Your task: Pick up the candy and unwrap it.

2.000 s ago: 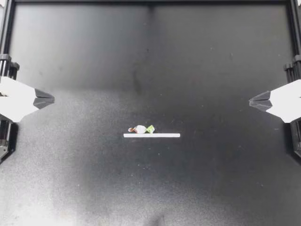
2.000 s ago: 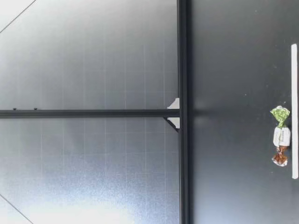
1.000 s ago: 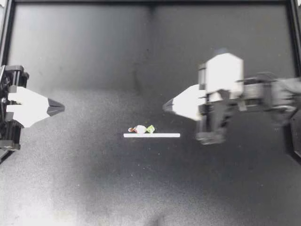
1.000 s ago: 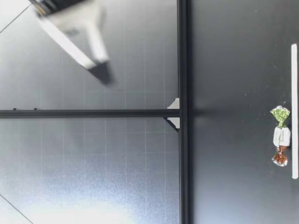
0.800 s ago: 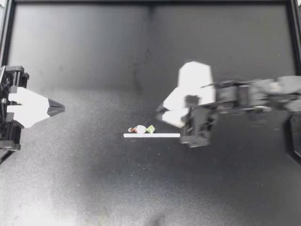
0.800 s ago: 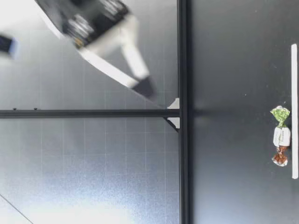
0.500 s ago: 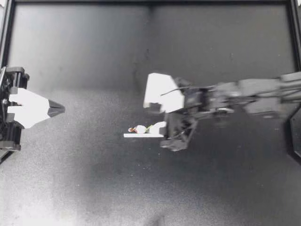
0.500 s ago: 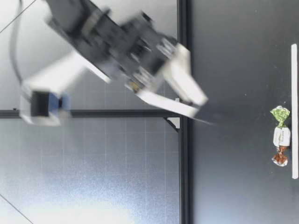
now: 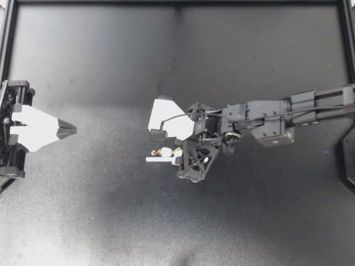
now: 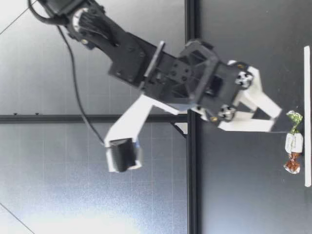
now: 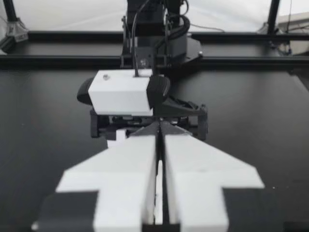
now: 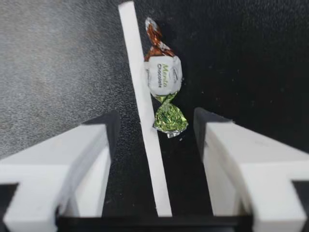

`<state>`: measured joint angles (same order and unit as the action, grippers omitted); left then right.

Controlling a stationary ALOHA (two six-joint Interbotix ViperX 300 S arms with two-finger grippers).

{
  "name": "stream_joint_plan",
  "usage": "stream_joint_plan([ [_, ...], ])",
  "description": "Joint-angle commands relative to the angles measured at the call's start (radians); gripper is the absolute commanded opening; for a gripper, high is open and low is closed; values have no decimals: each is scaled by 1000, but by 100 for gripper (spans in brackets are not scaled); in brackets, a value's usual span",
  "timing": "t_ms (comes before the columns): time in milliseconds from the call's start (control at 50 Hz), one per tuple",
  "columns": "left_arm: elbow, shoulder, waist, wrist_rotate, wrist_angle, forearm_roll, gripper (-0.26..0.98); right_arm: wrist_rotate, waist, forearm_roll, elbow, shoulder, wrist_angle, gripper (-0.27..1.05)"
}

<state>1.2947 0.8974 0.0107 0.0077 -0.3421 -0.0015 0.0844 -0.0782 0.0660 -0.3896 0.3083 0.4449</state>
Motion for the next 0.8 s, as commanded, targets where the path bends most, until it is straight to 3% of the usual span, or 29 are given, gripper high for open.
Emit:
stream_joint_plan([
  [0,-11,-6,3,2,-8,-2,-9,6,-3,0,20,-9,-5,58],
  [360,-11,-6,3,2,-8,-2,-9,9,-3,-5,21,26,2,52],
  [780,-5,-6,3,0,-8,-2,-9,2,-3,-3,26,37,2,-8],
])
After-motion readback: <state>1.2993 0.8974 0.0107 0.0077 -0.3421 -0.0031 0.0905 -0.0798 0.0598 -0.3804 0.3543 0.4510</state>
